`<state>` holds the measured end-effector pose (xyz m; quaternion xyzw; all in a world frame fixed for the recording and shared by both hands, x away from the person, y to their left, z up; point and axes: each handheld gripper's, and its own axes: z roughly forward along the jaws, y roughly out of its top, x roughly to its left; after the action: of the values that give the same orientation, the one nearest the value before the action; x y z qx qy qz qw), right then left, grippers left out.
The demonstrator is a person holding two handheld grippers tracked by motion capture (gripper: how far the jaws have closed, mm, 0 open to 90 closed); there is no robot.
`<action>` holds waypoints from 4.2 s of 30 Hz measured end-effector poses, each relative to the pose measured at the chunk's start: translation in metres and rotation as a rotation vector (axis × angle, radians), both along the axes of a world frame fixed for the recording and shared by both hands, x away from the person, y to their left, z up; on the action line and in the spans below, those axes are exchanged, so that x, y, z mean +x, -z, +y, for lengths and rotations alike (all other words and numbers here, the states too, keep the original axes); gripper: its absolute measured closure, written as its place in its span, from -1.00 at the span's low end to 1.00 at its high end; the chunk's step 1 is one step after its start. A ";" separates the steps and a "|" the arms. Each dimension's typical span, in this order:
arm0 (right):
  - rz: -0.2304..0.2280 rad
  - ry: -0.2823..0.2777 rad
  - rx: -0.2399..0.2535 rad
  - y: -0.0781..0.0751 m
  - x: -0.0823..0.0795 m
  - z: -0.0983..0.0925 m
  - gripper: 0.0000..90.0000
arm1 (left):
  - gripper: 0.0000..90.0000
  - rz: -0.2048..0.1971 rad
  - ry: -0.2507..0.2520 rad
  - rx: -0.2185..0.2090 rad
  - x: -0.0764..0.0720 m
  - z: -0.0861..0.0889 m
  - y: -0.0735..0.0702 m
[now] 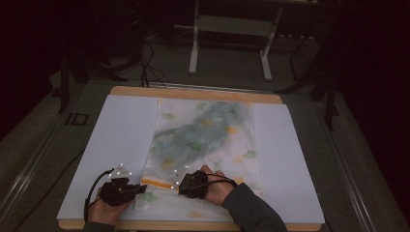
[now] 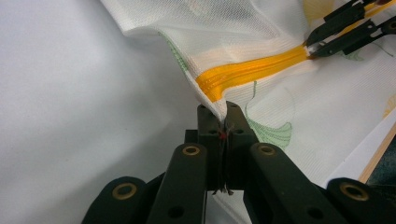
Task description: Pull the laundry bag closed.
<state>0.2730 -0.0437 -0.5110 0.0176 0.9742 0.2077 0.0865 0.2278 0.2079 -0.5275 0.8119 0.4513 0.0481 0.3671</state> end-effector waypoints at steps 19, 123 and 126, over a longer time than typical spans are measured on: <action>-0.031 0.000 -0.036 -0.005 -0.005 -0.010 0.88 | 0.96 -0.001 -0.009 -0.008 0.000 0.003 0.000; 0.004 0.107 -0.067 -0.001 0.001 -0.087 0.89 | 0.96 0.008 -0.013 -0.013 -0.001 0.006 0.000; 0.002 0.105 -0.067 -0.001 0.001 -0.088 0.89 | 0.96 0.005 -0.011 -0.014 -0.001 0.006 0.000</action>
<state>0.2739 -0.1321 -0.5101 0.0660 0.9785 0.1700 0.0967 0.2269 0.2141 -0.5272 0.8069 0.4572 0.0448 0.3713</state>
